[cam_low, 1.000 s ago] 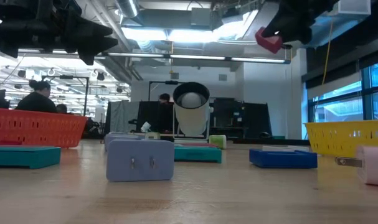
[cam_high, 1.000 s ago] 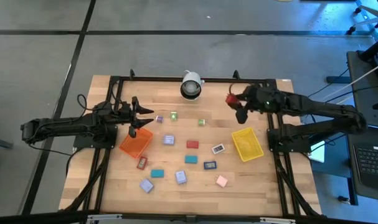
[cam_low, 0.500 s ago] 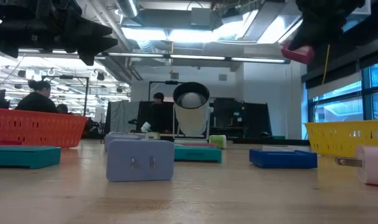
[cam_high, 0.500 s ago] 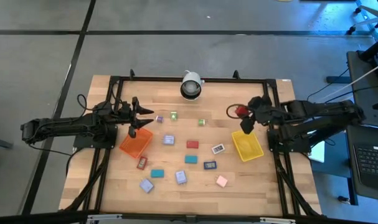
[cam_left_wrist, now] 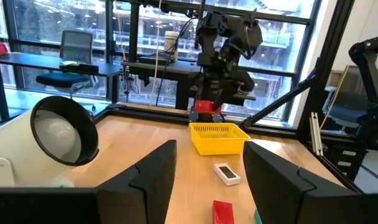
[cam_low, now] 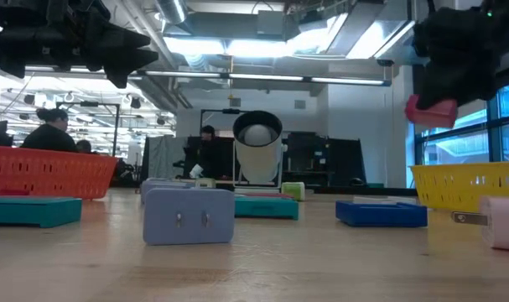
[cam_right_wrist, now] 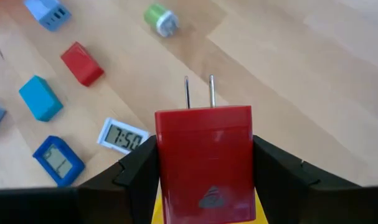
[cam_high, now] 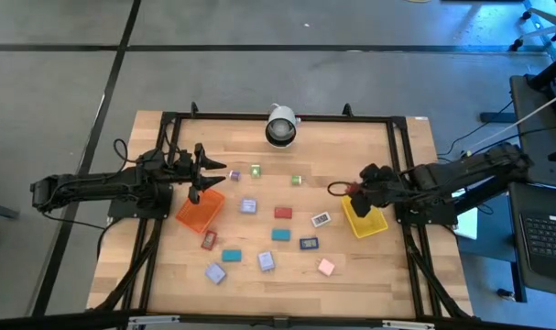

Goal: Pick & Place Office items
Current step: Put the red charger adapter into the yellow basket

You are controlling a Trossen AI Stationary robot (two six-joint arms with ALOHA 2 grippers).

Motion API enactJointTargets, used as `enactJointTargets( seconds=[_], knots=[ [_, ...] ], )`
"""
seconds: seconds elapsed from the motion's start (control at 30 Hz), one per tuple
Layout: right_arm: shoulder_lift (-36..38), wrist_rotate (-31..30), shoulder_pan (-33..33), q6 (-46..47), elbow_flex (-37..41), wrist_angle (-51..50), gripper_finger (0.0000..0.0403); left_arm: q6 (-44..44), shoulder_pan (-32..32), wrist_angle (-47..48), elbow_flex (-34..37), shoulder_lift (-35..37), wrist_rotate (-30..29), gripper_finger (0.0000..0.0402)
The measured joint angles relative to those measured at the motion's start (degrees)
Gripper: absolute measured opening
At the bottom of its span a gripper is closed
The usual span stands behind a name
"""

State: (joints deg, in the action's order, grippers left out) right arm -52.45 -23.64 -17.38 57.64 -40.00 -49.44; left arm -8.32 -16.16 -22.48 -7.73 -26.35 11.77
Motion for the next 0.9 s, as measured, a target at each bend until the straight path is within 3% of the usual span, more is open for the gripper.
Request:
enactJointTargets(
  seconds=[0.5,0.9],
  knots=[
    [0.0,2.9,-5.7,9.4,4.8,0.5,0.0212,-0.1,0.0,0.5,0.0,-0.1,0.5,0.0183],
    [-4.1,8.1,-5.9,8.1,4.9,0.3,0.0212,-0.5,0.0,0.5,0.0,-0.1,0.6,0.0183]
  ],
)
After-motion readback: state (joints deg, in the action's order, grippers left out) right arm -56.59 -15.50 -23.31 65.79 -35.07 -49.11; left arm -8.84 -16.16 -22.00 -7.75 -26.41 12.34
